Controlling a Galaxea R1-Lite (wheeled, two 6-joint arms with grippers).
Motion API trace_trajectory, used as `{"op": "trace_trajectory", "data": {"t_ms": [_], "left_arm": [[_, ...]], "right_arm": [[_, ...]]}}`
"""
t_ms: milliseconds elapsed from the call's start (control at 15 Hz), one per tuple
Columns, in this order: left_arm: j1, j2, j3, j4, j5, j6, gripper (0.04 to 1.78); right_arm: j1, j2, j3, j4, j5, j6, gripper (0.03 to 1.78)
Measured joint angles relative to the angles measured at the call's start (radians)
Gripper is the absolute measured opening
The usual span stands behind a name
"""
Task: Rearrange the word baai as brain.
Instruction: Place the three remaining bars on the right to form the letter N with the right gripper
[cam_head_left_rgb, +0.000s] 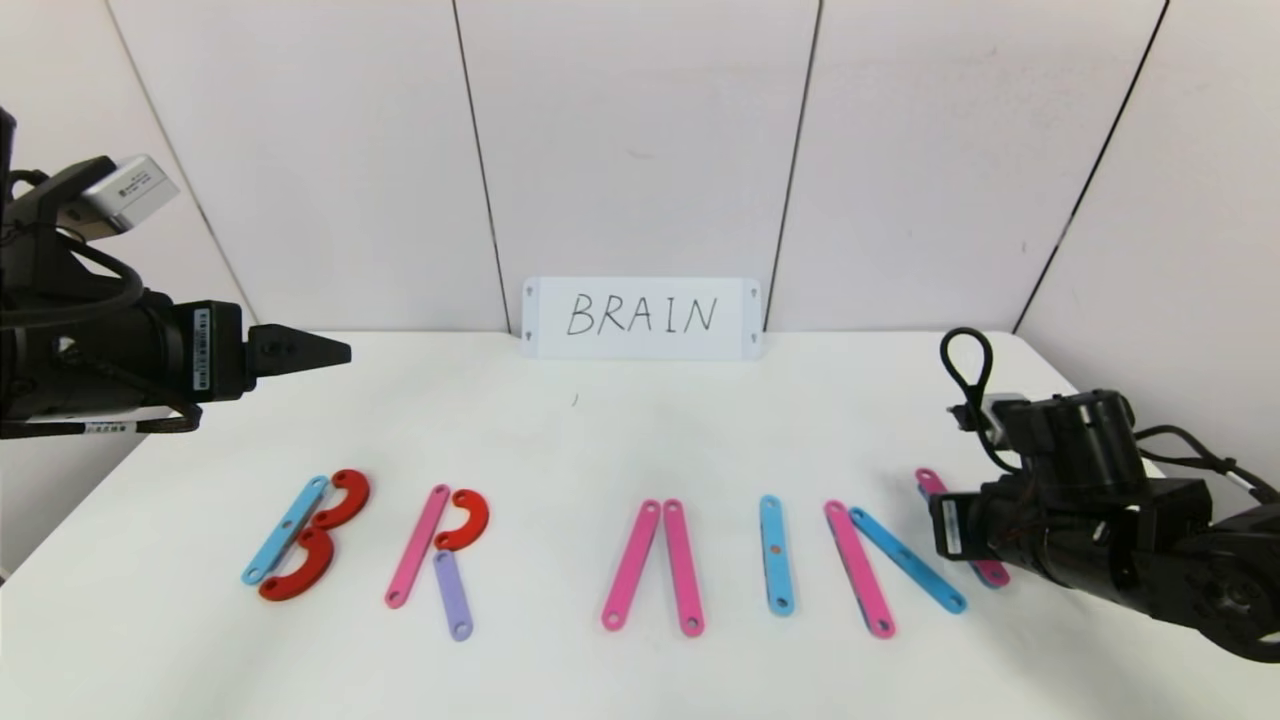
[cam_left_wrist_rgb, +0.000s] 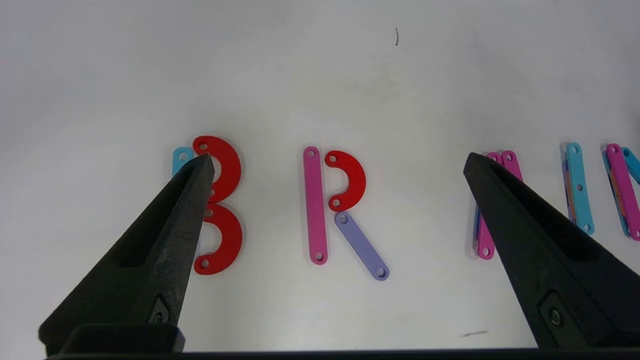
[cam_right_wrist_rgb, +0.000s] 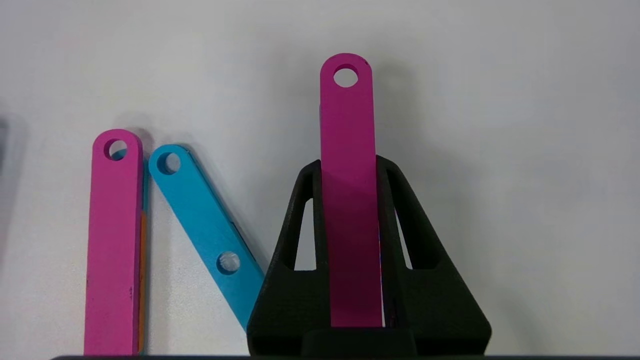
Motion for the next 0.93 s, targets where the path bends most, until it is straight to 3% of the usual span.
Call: {"op": "trace_trajectory", "data": {"t_ms": [400,933], "left_arm": [[0.0,0.0,0.001,0.0,0.0,0.006,1.74],[0.0,0.0,0.001,0.0,0.0,0.006,1.74]], "right_arm": [[0.013,0.02,0.04,-0.069,0.0,0.023,0.3],[0.017,0.035,0.05,-0.07,0.0,0.026,0.3]]}}
